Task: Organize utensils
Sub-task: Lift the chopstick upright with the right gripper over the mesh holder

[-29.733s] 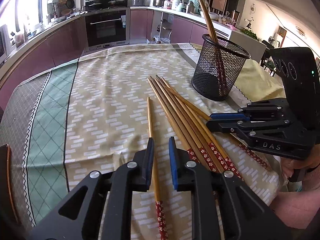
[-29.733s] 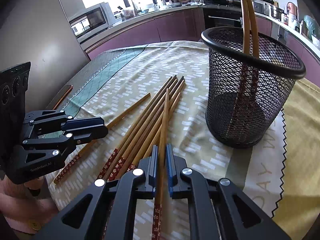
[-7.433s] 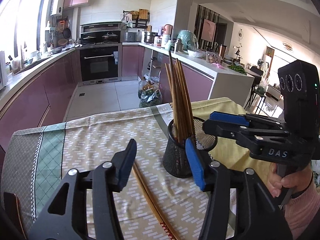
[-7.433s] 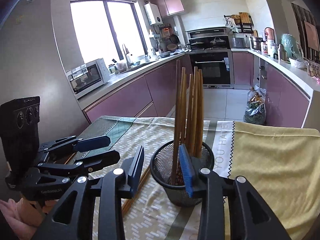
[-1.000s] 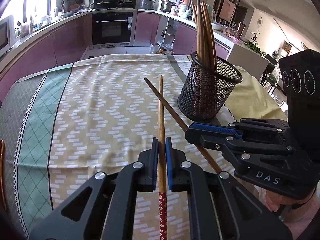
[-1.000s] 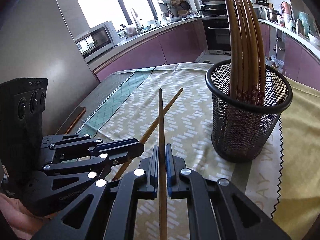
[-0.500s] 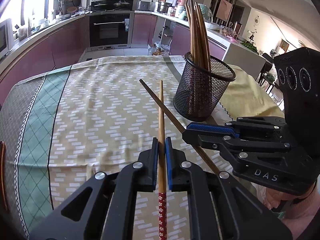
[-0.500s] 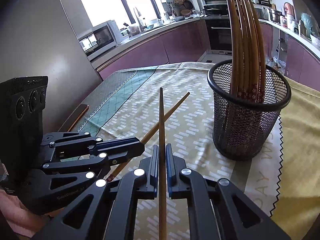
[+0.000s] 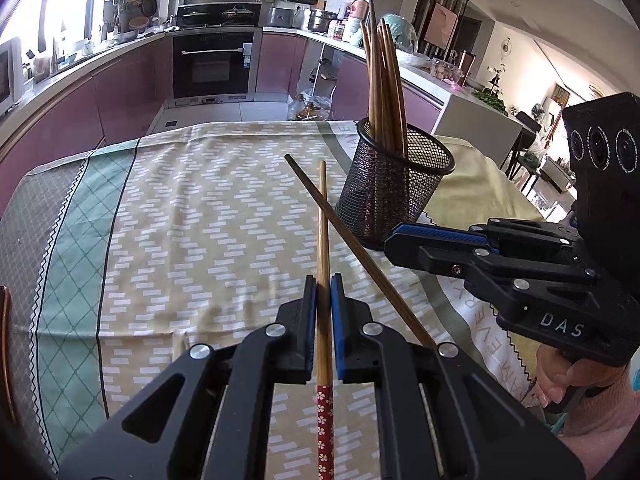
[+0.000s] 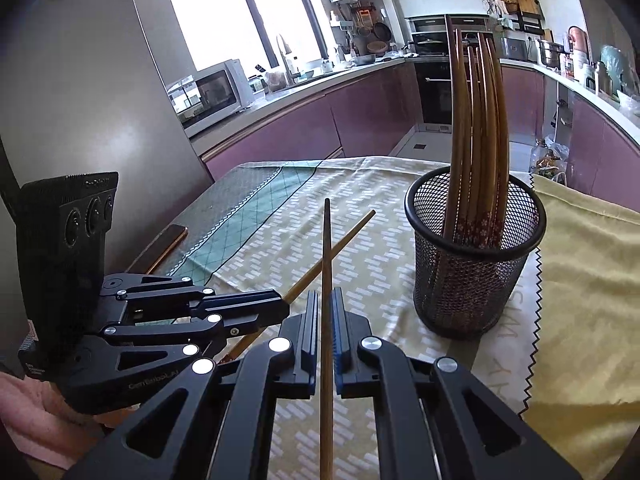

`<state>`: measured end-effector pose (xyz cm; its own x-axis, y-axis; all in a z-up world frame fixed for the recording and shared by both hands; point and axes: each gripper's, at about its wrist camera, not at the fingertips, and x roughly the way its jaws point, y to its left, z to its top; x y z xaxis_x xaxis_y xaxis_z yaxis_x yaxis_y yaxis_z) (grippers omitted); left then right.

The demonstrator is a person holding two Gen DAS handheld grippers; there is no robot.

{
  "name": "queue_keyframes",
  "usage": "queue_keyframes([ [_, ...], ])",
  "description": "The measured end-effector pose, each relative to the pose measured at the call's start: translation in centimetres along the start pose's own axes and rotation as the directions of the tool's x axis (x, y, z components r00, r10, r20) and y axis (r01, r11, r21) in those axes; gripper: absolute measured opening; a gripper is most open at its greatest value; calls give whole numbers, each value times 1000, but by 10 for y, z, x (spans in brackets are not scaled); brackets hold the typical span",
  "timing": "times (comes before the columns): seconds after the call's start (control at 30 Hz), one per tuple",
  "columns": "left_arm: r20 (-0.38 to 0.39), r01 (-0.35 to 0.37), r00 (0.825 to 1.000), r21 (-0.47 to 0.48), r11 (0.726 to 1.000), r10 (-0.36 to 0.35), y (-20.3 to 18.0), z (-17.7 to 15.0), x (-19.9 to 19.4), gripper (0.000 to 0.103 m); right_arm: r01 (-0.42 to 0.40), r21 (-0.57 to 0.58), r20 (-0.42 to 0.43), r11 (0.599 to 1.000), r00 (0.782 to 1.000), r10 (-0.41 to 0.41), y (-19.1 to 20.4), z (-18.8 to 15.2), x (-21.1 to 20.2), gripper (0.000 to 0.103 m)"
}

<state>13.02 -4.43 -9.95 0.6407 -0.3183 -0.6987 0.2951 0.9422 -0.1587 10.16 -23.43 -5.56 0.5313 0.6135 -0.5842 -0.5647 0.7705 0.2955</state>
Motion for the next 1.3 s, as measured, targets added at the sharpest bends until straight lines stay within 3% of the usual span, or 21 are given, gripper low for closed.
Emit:
queue_keyframes([
  [0.1, -4, 9, 1000, 0, 1000, -9, -1, 0, 1, 8, -5, -9, -37, 1000, 999, 4, 2, -1, 9, 8],
  [0.17, -7, 11, 1000, 0, 1000, -11, -2, -1, 2, 8, 3, -4, -54, 1000, 999, -3, 0, -3, 17, 20],
  [0.23, -9, 11, 1000, 1, 1000, -11, -3, -1, 3, 8, 6, 12, -71, 1000, 997, -6, -4, -5, 24, 21],
  [0.3, -8, 11, 1000, 4, 1000, -11, -4, -1, 2, 8, -3, 23, -82, 1000, 997, 4, -7, -6, 29, 18],
  [0.37, -7, 10, 1000, 5, 1000, -10, -4, 0, 3, 8, 0, 20, -81, 1000, 997, 2, -7, -6, 29, 6],
  [1.03, 37, 33, 999, 24, 999, -34, -14, 11, -12, 8, 15, 7, 53, 1000, 998, -15, -8, 5, -21, 6],
  [1.3, 71, 78, 994, 22, 997, -79, -14, 19, -30, 8, 33, 5, 123, 999, 992, -34, -13, 12, -46, 6],
])
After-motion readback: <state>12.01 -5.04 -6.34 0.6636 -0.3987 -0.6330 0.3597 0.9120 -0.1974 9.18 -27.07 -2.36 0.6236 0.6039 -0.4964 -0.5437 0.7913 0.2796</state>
